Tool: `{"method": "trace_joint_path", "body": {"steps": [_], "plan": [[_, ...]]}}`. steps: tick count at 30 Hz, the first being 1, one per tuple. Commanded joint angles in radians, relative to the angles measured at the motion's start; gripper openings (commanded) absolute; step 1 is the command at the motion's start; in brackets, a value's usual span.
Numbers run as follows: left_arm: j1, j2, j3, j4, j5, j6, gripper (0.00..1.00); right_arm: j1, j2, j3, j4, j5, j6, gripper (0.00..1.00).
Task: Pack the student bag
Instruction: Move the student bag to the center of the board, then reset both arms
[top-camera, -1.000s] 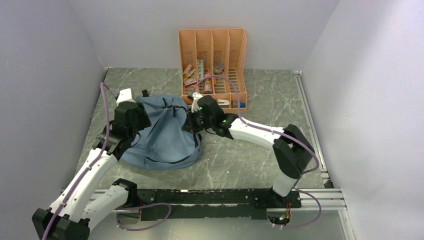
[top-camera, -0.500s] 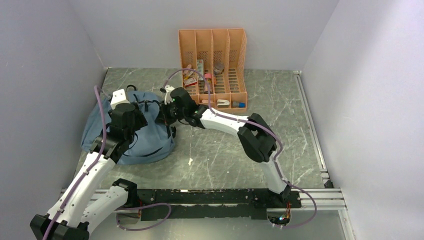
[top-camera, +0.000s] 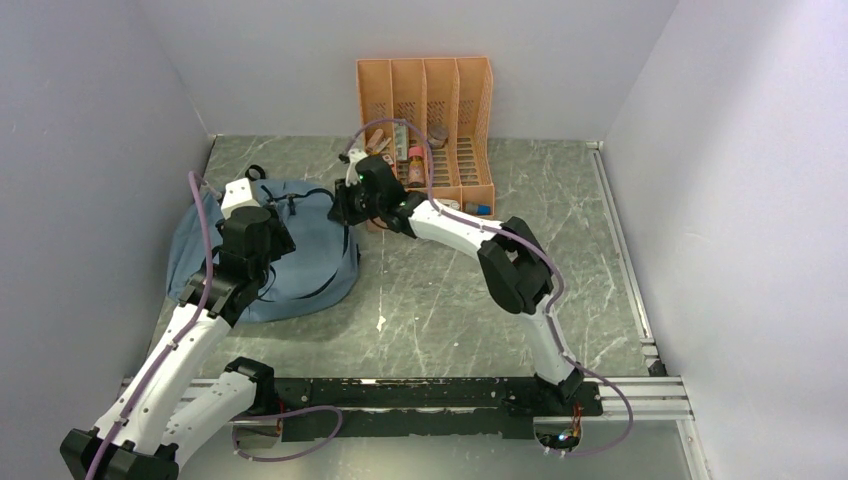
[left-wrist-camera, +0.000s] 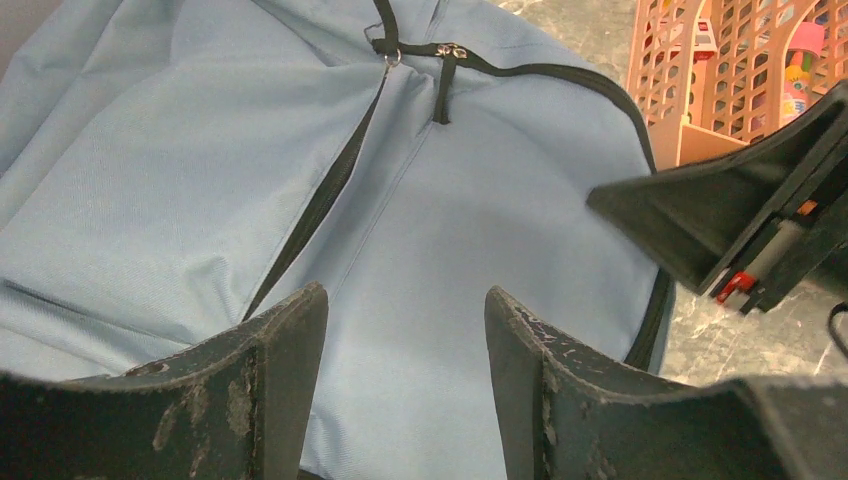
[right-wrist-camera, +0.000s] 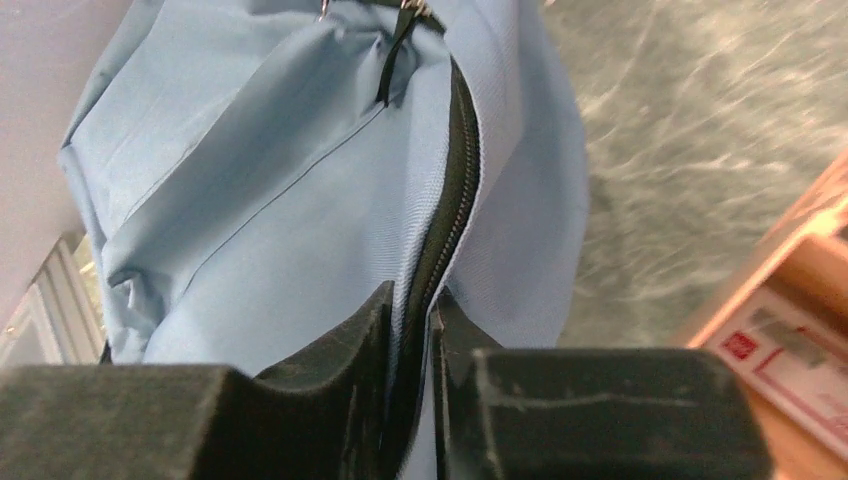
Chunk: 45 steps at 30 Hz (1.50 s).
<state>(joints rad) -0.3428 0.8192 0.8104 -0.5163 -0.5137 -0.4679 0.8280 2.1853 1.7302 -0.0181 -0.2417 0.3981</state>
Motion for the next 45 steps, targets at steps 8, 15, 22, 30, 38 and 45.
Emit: {"method": "trace_joint_path", "body": {"steps": [8, 15, 22, 30, 38, 45], "plan": [[0.016, 0.005, 0.059, 0.054, 0.067, -0.049, 0.66, -0.033, -0.197, -0.061, -0.034, 0.062, -0.098, 0.45], [0.016, 0.012, 0.109, 0.165, 0.137, 0.056, 0.8, -0.053, -0.618, -0.403, 0.012, 0.203, -0.067, 0.6], [0.016, 0.019, 0.133, 0.197, 0.036, 0.122, 0.9, -0.053, -1.056, -0.781, 0.119, 0.601, -0.088, 1.0], [0.016, 0.012, 0.066, 0.26, -0.032, 0.17, 0.92, -0.053, -1.292, -0.951, -0.017, 0.887, -0.129, 1.0], [0.016, 0.017, 0.061, 0.244, -0.075, 0.162, 0.91, -0.053, -1.285, -1.038, -0.088, 1.028, 0.056, 1.0], [0.016, 0.008, 0.058, 0.25, -0.079, 0.168, 0.91, -0.053, -1.233, -1.017, -0.085, 1.019, 0.069, 1.0]]}}
